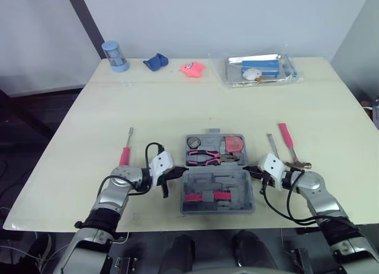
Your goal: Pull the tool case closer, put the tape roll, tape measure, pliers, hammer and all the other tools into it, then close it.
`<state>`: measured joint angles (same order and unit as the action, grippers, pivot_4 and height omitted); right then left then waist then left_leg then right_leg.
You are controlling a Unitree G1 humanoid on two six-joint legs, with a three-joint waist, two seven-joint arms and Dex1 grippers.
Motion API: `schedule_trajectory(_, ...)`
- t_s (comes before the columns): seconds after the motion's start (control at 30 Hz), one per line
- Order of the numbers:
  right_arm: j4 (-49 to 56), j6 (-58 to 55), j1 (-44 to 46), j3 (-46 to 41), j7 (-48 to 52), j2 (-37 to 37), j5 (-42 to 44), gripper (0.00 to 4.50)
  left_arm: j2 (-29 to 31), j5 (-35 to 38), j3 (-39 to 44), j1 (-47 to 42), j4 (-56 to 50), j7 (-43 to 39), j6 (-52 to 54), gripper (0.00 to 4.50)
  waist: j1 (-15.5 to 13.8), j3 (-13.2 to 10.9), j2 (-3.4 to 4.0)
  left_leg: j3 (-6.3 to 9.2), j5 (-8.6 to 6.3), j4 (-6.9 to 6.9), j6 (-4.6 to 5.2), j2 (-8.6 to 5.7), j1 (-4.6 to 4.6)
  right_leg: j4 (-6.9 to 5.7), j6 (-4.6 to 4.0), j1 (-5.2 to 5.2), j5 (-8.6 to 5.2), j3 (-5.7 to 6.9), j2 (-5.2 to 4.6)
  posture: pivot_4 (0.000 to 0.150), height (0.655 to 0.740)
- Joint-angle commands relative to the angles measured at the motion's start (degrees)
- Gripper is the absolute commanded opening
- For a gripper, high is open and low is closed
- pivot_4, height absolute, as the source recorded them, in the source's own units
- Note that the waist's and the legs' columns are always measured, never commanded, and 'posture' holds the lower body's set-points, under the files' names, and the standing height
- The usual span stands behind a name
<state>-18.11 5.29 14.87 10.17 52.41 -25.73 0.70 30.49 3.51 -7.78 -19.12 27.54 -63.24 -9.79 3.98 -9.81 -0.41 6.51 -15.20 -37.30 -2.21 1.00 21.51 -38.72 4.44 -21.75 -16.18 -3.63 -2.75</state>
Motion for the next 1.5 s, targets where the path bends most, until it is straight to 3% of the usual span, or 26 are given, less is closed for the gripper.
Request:
schedule_trajectory(0.03, 1.94, 1.42, 0.45, 0.3, 0.83, -0.17, 0.91, 0.02, 0.11, -0.21, -0.88, 0.89, -1.1, -0.13, 0.14, 0.0, -0.02, 0.0, 0.0, 0.0, 0.0, 0.0, 0.0, 0.0, 0.0, 0.0, 0.0, 0.0, 0.0, 0.0, 0.0, 0.15, 0.74)
schedule_trajectory(0.33, 5.14, -0.39, -3.56, -3.3, 1.11, -3.87, 4.18, 0.02, 1.9, 2.04, 0.48, 3.42, -4.75, -1.15, 1.43, 0.0, -0.2, -0.01, 0.01, 0.0, 0.0, 0.02, 0.0, 0.0, 0.06, 0.12, 0.0, 0.0, 0.0, 0.01, -0.02, 0.15, 0.74)
schedule_trajectory(0.5, 8.54, -2.12, -6.61, -6.51, 0.55, -5.64, 7.32, 0.02, 2.78, 6.85, 3.88, 7.2, -10.77, -0.49, 4.78, 0.0, -0.22, -0.03, 0.02, 0.0, 0.0, 0.03, 0.0, 0.0, 0.08, 0.13, 0.0, 0.0, 0.0, 0.01, -0.03, 0.15, 0.74)
schedule_trajectory(0.83, 18.09, -4.47, -20.3, -18.68, -1.16, -7.58, 16.75, 0.02, 4.57, 19.39, 18.02, 20.44, -23.08, 3.29, 12.01, 0.0, -1.3, -0.07, 0.05, -0.01, -0.01, 0.05, 0.0, 0.01, 0.11, 0.21, 0.01, 0.01, 0.0, 0.02, -0.07, 0.15, 0.74)
schedule_trajectory(1.0, 18.98, -0.95, -30.48, -28.59, -2.31, -7.46, 20.7, 0.02, 4.32, 22.84, 27.3, 28.06, -23.06, 7.41, 12.79, 0.0, -1.67, -0.07, 0.05, -0.01, -0.01, 0.15, 0.0, 0.03, 0.14, 0.35, 0.0, 0.01, 0.0, 0.03, -0.08, 0.15, 0.74)
schedule_trajectory(1.13, 18.16, -0.23, -35.75, -34.52, -3.2, -6.38, 23.36, 0.0, 2.75, 25.0, 32.57, 32.22, -22.8, 10.61, 13.46, 1.19, -1.71, -0.07, 0.04, -0.05, -0.02, 0.18, 0.0, 0.03, 0.14, 0.46, 0.01, 0.05, -0.01, 0.03, -0.09, 0.15, 0.74)
schedule_trajectory(1.23, 17.07, 0.36, -39.18, -38.32, -3.15, -5.74, 25.14, 0.0, 1.94, 25.98, 35.97, 35.66, -22.28, 12.24, 13.54, 2.62, -1.6, -0.06, 0.04, -0.1, -0.02, 0.18, 0.0, 0.03, 0.12, 0.5, 0.01, 0.05, -0.01, -0.02, -0.09, 0.15, 0.74)
schedule_trajectory(1.37, 13.57, 0.76, -40.7, -42.11, -2.9, -5.24, 27.22, 1.88, 0.7, 27.24, 39.14, 38.43, -21.84, 14.45, 13.96, 4.5, -1.62, -0.06, 0.04, -0.15, -0.02, 0.23, 0.0, 0.07, 0.13, 0.63, 0.01, 0.05, -0.01, -0.03, -0.08, 0.15, 0.74)
schedule_trajectory(1.5, 11.22, 0.87, -41.15, -43.84, -2.48, -5.06, 28.32, 3.71, -0.23, 27.86, 40.71, 39.65, -21.34, 15.43, 14.27, 4.5, -1.67, -0.05, 0.03, -0.22, -0.02, 0.22, -0.01, 0.07, 0.13, 0.67, 0.02, 0.06, -0.01, -0.09, -0.08, 0.15, 0.74)
